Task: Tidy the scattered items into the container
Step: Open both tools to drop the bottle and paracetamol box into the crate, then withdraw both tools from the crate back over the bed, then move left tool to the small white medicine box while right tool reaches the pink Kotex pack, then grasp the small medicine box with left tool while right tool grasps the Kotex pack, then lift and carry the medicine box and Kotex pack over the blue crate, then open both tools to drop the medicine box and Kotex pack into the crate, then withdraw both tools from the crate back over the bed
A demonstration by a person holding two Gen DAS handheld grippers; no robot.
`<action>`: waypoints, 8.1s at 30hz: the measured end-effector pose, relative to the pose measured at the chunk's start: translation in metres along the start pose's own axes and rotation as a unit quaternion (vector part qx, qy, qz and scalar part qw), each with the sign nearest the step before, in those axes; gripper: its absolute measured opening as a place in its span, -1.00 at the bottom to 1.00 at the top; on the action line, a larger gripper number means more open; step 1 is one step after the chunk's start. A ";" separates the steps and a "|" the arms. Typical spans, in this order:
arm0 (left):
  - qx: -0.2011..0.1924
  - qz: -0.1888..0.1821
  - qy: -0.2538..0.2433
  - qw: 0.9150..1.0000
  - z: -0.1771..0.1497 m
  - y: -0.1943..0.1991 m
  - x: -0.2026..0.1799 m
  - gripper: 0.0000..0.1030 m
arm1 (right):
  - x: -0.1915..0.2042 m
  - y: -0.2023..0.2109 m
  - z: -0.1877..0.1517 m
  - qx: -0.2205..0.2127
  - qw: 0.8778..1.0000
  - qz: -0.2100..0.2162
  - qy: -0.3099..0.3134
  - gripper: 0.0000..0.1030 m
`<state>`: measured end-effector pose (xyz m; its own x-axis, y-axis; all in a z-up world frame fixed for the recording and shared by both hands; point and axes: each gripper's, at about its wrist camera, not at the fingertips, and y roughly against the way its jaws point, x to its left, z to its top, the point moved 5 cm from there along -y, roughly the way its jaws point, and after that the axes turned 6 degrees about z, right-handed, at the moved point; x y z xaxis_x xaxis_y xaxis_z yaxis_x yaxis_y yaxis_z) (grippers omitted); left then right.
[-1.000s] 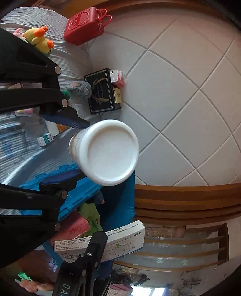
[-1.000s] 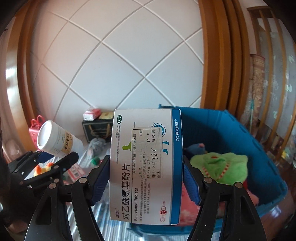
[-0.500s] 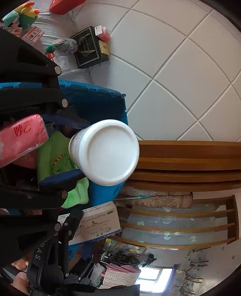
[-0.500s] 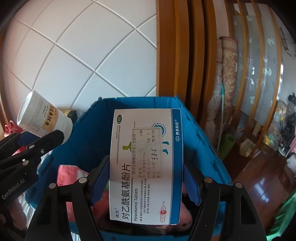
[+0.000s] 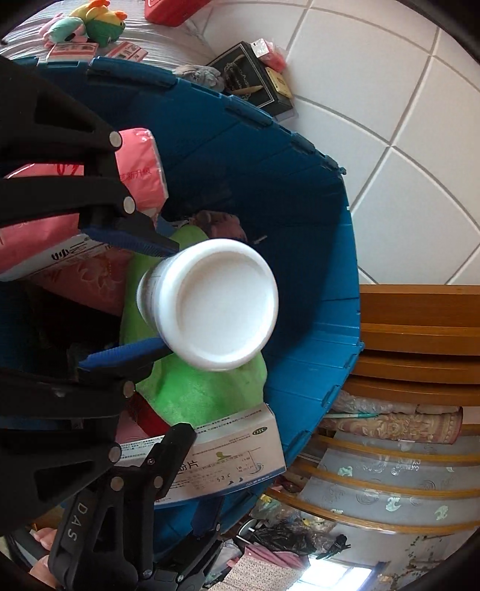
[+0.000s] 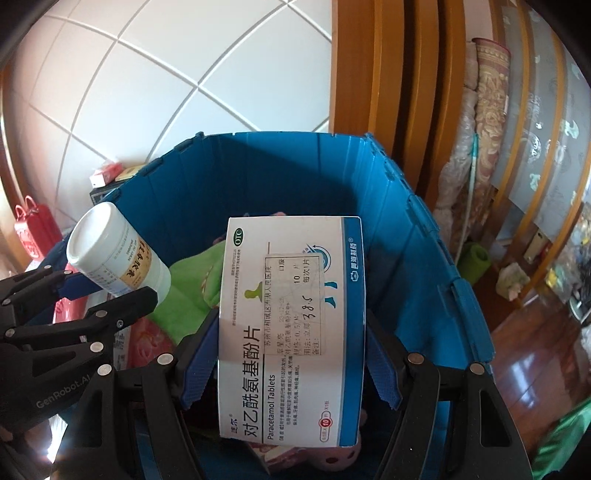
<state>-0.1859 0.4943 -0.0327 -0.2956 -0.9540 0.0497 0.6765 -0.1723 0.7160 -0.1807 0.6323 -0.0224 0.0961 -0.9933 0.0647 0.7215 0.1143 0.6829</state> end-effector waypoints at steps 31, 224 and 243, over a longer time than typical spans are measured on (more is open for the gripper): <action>-0.069 0.036 0.039 0.996 -0.024 0.059 0.033 0.45 | 0.014 0.051 -0.011 -0.045 0.999 0.022 0.021 0.99; -0.099 0.093 0.068 0.988 -0.041 0.086 0.079 0.50 | 0.052 0.074 -0.007 -0.116 0.988 0.089 0.044 0.99; -0.057 0.215 0.200 0.954 -0.187 0.119 0.443 0.54 | 0.394 0.043 0.017 -0.138 0.960 0.207 0.128 1.00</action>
<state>-0.1098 0.0057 -0.0554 0.2921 -0.9557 0.0355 0.7532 0.2527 0.6073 -0.1231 0.2456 0.0448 0.5535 -0.8285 0.0849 0.7359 0.5342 0.4161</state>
